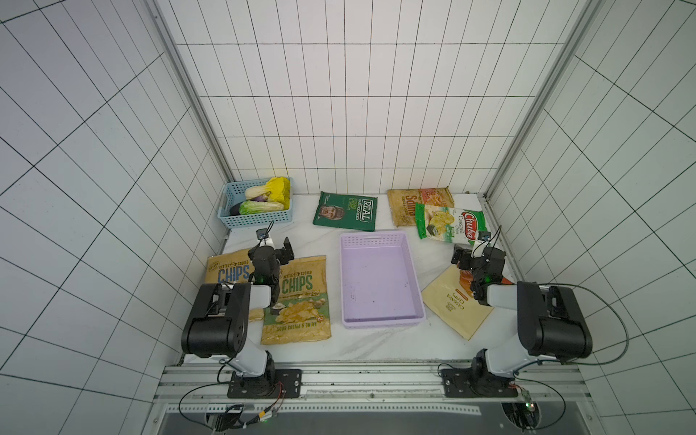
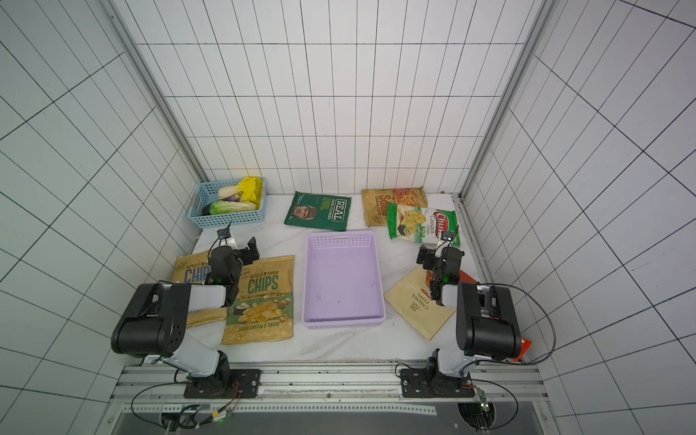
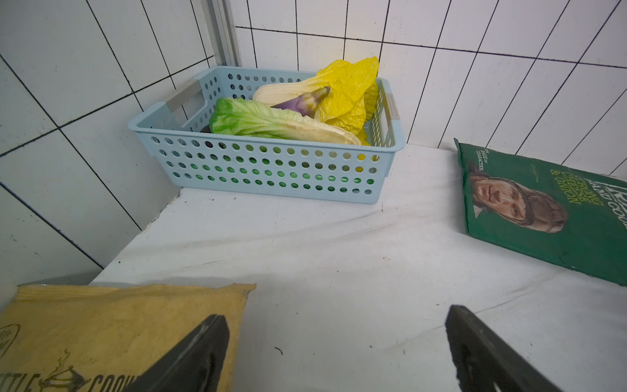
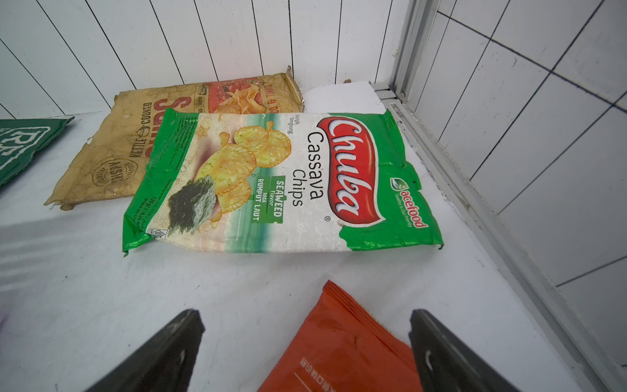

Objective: Put the potato chips into the basket
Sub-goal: Pick up the potato chip from the center of the board.

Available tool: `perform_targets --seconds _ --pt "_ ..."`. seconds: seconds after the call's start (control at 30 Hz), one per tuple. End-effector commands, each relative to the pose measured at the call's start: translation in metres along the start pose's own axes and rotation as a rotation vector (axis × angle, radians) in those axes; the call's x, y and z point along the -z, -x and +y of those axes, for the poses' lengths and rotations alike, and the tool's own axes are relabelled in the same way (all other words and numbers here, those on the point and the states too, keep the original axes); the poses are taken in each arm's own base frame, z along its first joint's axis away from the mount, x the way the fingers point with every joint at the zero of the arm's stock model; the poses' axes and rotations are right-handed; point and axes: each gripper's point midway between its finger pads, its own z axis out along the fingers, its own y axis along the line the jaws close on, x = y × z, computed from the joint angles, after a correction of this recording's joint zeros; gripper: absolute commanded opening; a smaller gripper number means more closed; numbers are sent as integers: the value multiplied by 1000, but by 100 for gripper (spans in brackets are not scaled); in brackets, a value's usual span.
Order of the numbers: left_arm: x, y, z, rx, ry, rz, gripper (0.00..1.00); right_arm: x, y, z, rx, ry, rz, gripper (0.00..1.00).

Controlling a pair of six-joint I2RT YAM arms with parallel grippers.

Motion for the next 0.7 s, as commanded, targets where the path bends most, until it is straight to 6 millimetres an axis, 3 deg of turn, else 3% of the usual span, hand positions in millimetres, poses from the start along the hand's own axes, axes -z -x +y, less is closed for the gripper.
perform_targets --seconds 0.0,0.2,0.27,0.37,0.47,0.57,0.67 --pt "4 1 -3 6 -16 -4 98 5 -6 2 -5 1 11 99" --pt "6 7 -4 7 -21 -30 98 10 4 -1 2 -39 0 99" --pt "13 24 -7 -3 -35 -65 97 24 14 -13 -8 -159 31 99" --pt "29 36 -23 -79 -121 62 98 62 36 -26 -175 -276 127 99" --pt "56 44 -31 -124 -179 196 98 105 55 -26 -453 -286 121 99" --pt "101 42 -48 -173 -323 361 98 123 46 -5 -703 -139 107 99" --pt "149 38 -56 -191 -429 488 98 134 50 19 -789 46 99 99"
